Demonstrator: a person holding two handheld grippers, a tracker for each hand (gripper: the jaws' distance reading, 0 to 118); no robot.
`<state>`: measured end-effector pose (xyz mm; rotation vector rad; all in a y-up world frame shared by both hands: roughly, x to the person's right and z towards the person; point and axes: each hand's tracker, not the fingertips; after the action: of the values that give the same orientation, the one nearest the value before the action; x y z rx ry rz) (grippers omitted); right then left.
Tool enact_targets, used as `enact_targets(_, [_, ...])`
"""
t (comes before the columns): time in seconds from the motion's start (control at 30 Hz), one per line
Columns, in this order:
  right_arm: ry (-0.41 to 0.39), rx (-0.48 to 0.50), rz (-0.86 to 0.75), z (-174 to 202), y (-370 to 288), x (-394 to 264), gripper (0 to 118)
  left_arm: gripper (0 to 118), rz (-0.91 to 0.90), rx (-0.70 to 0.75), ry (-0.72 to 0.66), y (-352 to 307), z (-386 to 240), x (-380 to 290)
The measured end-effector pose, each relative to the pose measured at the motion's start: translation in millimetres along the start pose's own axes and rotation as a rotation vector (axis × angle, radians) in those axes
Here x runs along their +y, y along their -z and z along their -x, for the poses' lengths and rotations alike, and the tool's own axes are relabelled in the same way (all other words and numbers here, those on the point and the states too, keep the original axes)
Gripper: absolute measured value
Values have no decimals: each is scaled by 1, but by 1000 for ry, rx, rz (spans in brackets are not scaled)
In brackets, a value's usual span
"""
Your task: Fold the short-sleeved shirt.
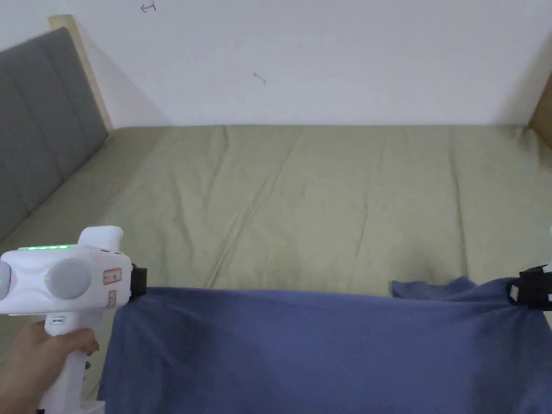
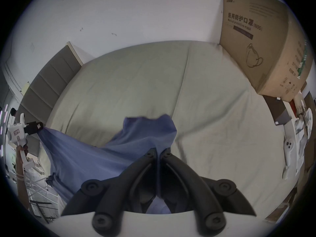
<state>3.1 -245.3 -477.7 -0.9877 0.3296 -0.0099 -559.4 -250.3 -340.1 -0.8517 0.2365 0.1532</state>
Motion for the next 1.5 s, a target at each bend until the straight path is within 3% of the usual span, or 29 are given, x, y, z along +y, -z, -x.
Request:
enact_targets(0.1, [24, 38, -21, 3, -24, -17, 3, 0, -53, 5, 37, -32, -7, -12])
enact_targets(0.27, [-19, 43, -40, 4, -71, -70, 3, 0, -79, -8, 57, -85, 0, -53])
enact_targets(0.47, [60, 73, 27, -24, -102, -166, 3, 0, -47, -43, 1, -128, 22, -127])
enact_targets(0.57, [144, 49, 101, -35, -90, -216, 3, 0, 23, -32, -10, -121, 27, -168])
enact_targets(0.67, [153, 23, 117, -37, -68, -256, 3, 0, 109, -25, -54, -99, 29, -206])
enact_targets(0.7, [191, 23, 117, -30, -65, -265, 3, 1, 104, -18, -60, -91, 30, -216])
enact_targets(0.73, [235, 38, 105, -31, -62, -270, 5, 5, 118, -15, -70, -83, 34, -223])
enact_targets(0.77, [242, 39, 87, -31, -61, -273, 20, 18, 149, 5, -101, -79, 38, -226])
enact_targets(0.8, [227, 8, 79, -28, -63, -273, 45, 41, 154, 7, -118, -78, 41, -228])
enact_targets(0.83, [195, -32, 49, -19, -70, -271, 79, 75, 145, 3, -131, -81, 45, -228])
enact_targets(0.87, [155, -67, 16, -15, -76, -268, 85, 88, 116, -4, -155, -89, 48, -226])
enact_targets(0.93, [92, -85, -54, -2, -93, -257, 85, 96, 46, -31, -186, -109, 50, -215])
enact_targets(1.03, [34, -50, -140, 24, -111, -243, 83, 93, -5, -51, -205, -131, 50, -203])
enact_targets(1.07, [27, -28, -161, 33, -114, -240, 76, 83, -25, -73, -213, -135, 51, -203])
enact_targets(1.1, [8, -19, -183, 44, -116, -238, 56, 58, -34, -84, -219, -139, 51, -204])
enact_targets(1.13, [-12, -31, -210, 57, -115, -237, 12, 12, -27, -100, -225, -139, 52, -206])
enact_targets(1.17, [-29, -78, -228, 69, -110, -238, 0, 0, -26, -106, -237, -137, 53, -210])
enact_targets(1.2, [-49, -113, -241, 82, -105, -242, 0, 0, -30, -97, -246, -136, 55, -217])
enact_targets(1.3, [-32, 17, -219, 110, -89, -241, 0, 0, 5, -169, -329, -135, 58, -234])
enact_targets(1.37, [-83, 65, -171, 126, -78, -240, 0, 0, -11, -171, -387, -134, 68, -242])
enact_targets(1.4, [-113, 62, -178, 137, -75, -240, 0, 3, -30, -184, -424, -133, 76, -247])
enact_targets(1.43, [-148, 67, -178, 147, -73, -240, 0, 30, -45, -212, -476, -133, 81, -249])
enact_targets(1.5, [-172, 103, -160, 159, -68, -237, 0, 98, -14, -284, -594, -125, 98, -256])
